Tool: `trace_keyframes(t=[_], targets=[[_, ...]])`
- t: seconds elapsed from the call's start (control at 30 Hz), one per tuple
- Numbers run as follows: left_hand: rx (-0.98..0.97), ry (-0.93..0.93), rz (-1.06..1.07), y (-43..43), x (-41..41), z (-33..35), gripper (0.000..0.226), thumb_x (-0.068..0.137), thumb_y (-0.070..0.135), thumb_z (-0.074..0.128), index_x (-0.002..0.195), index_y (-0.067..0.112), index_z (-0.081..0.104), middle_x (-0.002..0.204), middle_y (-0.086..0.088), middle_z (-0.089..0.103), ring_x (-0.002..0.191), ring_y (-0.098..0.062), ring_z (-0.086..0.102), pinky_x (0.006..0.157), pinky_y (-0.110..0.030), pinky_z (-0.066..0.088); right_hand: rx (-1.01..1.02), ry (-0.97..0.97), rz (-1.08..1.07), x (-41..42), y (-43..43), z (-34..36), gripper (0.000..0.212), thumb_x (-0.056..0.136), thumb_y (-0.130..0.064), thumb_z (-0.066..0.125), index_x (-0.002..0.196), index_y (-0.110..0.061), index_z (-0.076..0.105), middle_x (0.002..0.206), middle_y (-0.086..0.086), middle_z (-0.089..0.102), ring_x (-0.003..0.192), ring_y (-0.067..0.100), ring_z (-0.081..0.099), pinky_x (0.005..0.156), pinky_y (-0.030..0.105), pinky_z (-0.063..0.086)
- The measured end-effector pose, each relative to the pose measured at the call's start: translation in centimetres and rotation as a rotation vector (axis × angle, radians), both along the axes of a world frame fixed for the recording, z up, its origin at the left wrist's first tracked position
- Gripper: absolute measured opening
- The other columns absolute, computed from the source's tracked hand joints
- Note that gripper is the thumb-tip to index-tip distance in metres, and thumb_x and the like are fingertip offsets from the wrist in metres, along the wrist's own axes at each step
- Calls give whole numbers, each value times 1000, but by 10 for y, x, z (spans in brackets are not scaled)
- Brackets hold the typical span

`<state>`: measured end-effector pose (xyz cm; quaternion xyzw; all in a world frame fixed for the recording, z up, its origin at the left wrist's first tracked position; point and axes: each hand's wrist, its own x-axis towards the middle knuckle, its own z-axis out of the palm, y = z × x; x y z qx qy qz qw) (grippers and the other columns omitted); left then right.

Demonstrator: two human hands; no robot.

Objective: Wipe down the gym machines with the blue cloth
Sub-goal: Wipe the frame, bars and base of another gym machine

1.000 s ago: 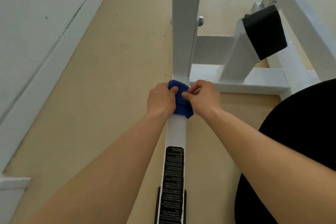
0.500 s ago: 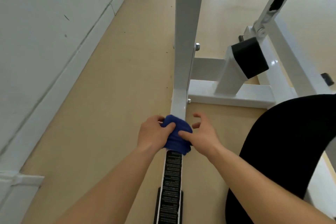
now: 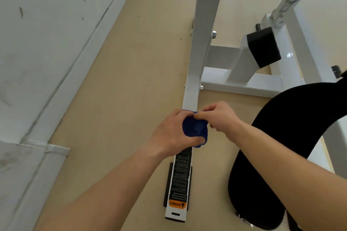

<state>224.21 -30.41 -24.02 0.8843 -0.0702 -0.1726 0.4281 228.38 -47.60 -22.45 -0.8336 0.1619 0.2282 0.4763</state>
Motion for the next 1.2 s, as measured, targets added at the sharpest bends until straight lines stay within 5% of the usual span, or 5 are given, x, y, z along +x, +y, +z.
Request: trace_keyframes(t=[0.2, 0.33, 0.63, 0.87, 1.2], targets=[[-51, -78, 118, -1, 9, 13, 14, 88, 31, 61, 96, 43, 62, 80, 24, 65, 76, 6, 60, 61, -9, 42, 219, 38, -33, -4, 1, 17, 27, 89, -46, 65, 90, -19, 72, 72, -6, 72, 72, 15, 64, 70, 29, 49], [-101, -121, 190, 4, 29, 38, 28, 92, 24, 59, 72, 42, 67, 63, 19, 63, 59, 0, 58, 56, -21, 49, 386, 26, 79, -6, -5, 28, 39, 80, -33, 81, 114, -26, 62, 99, -6, 75, 88, 11, 73, 78, 32, 58], [151, -402, 172, 8, 96, 115, 16, 87, 39, 63, 71, 37, 59, 67, 16, 62, 67, -6, 58, 57, -23, 38, -103, -468, 12, 40, -31, 83, 14, 92, -25, 63, 78, -25, 61, 70, -2, 62, 67, 13, 59, 59, 26, 43], [-141, -584, 461, -16, 168, 186, 8, 89, 31, 64, 84, 25, 63, 71, 9, 66, 66, -15, 66, 61, -29, 51, -268, -903, -174, 117, -23, 169, 23, 93, -31, 61, 72, -27, 53, 65, -12, 53, 61, 3, 49, 59, 21, 36], [-398, -653, 711, -48, 194, 200, 28, 88, 29, 69, 103, 20, 47, 90, 15, 57, 74, 7, 58, 62, -8, 46, 229, -910, -504, 152, 13, 183, 21, 98, -42, 53, 114, -29, 50, 98, -12, 65, 82, 5, 64, 70, 26, 54]])
